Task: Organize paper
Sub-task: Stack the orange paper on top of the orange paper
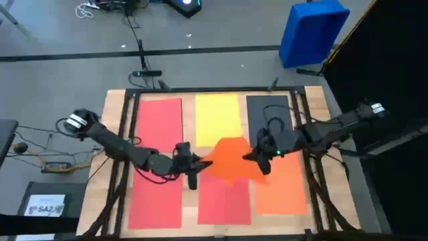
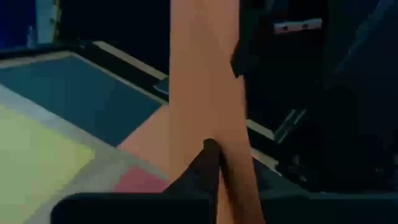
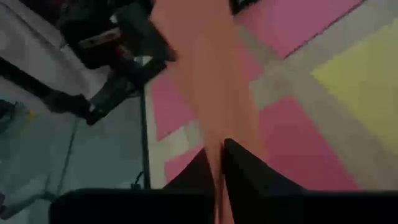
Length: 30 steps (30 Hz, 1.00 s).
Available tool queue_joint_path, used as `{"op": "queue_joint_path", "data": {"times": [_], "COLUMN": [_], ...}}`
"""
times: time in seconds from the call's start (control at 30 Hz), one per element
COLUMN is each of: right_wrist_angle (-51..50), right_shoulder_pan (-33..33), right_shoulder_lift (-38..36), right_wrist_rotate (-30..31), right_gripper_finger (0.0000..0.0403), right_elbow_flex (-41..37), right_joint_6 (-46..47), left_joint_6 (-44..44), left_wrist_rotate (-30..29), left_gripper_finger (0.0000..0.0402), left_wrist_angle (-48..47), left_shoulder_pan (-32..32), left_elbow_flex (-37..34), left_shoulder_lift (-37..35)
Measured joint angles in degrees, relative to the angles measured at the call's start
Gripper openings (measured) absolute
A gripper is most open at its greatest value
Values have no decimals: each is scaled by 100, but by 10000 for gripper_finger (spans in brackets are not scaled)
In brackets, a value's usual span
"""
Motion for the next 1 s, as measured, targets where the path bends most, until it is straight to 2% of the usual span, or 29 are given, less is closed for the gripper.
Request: {"op": "queue_joint_path", "data": {"times": [0.2, 0.43, 0.73, 1.0], "right_wrist_angle": [-333, -461, -2019, -3128], "right_shoulder_pan": [458, 868, 1381, 1644], "right_shoulder_lift": [-259, -615, -710, -706], "right_wrist_rotate": [679, 1043, 857, 339], "right_gripper_finger": [0, 0, 0, 0], "right_elbow_flex": [-2, -2, -2, -2], "right_joint_6": [349, 757, 2260, 3227], "left_joint_6": [383, 397, -369, -912], "left_wrist_rotate": [360, 1284, 2360, 3315], "left_gripper_finger": [0, 0, 0, 0], "left_wrist_angle": [-92, -852, -1276, -749], "left_shoulder_pan": [184, 498, 1017, 1356], "left_elbow_flex": [454, 1186, 1359, 1359], "left_shoulder_lift": [66, 78, 224, 827]}}
